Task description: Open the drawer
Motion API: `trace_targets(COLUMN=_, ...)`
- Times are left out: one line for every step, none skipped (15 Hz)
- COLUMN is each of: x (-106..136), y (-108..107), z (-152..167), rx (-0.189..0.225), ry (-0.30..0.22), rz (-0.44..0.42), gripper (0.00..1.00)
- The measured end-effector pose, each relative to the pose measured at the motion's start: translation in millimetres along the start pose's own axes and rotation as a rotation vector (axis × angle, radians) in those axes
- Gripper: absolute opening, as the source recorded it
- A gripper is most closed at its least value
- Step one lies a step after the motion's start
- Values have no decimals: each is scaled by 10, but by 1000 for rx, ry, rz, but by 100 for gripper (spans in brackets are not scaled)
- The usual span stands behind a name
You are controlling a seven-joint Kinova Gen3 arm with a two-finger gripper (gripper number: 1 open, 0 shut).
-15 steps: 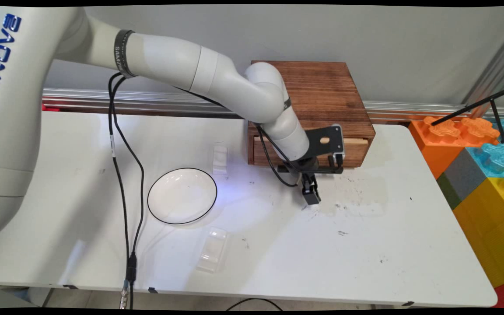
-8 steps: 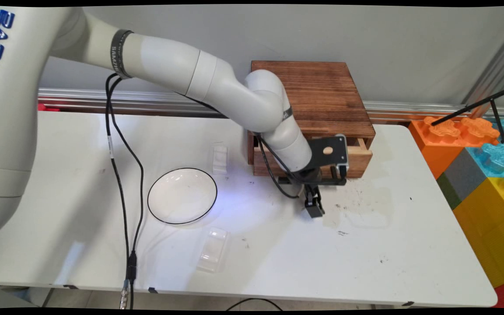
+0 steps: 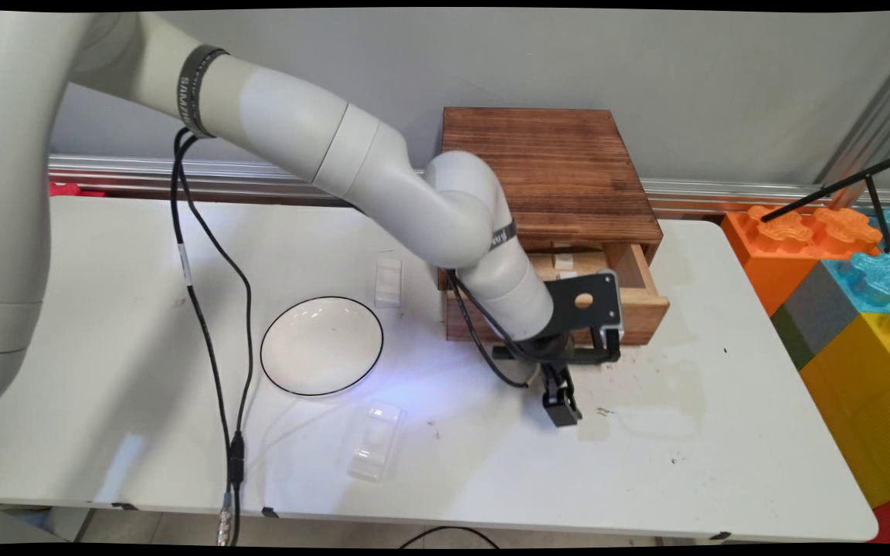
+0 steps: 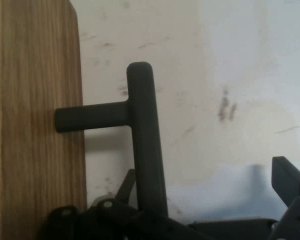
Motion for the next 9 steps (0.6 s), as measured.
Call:
trace_targets(x=-2, y=64, z=-2, rx=-7, ry=3, rz=-3, gripper=100)
trace_targets(x=-4, y=127, z=-7, rx=-13, ry=7, rz=-7, gripper=100)
trace_targets(x=-3, y=171, z=-9, rx=-18, ry=9, rz=-8, gripper=100)
trace_targets(x=-3, y=215, z=-12, rx=-22, ry=12, rz=-10, gripper=100)
trace_targets(x=-3, y=257, z=-16, rx=-27, ry=14, rz=-12, gripper=100)
trace_targets(x=-2, y=299, z=-21, rx=-31, ry=17, rz=-13, gripper=100)
trace_targets(x=1, y=339, z=-26, rx=-36, ry=20, rz=-14, gripper=100)
trace_targets(x=4, y=378, z=-32, rx=-40, ry=23, rz=-15, gripper=100)
trace_targets(x=7, y=414, z=-37, rx=-43, ry=25, rz=-16, gripper=100)
